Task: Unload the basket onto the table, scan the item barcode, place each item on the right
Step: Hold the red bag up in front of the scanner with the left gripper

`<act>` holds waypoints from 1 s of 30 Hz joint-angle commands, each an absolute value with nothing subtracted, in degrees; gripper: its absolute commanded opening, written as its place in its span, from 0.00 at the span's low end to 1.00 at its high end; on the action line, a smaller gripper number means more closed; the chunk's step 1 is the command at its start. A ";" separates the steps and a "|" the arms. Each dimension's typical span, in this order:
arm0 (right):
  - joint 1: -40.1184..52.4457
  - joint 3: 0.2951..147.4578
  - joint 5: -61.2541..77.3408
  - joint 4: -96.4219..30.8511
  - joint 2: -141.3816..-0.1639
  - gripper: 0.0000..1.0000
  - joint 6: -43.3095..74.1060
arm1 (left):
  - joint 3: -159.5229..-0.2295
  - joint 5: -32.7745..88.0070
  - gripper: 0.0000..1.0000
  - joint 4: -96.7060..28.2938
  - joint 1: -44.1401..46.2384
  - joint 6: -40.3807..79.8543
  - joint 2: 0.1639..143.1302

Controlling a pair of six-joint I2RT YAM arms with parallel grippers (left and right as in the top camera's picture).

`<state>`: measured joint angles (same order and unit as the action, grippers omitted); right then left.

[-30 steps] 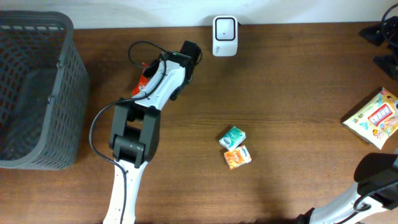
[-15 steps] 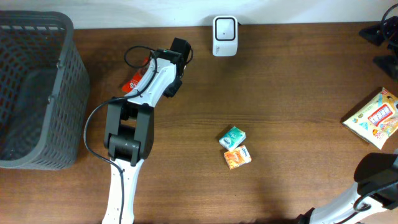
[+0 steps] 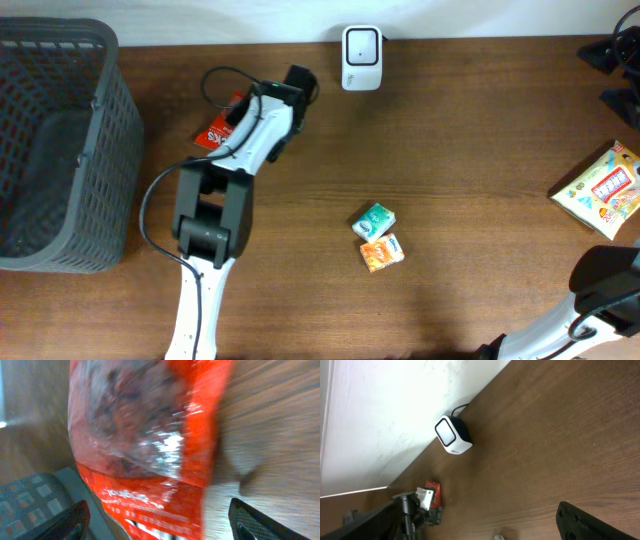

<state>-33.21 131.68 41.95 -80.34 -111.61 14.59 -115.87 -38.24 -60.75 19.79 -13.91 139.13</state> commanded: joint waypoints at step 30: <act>-33.01 131.44 42.83 -80.18 -111.70 0.98 14.39 | -130.30 -3.99 0.00 -69.95 17.10 -9.26 142.85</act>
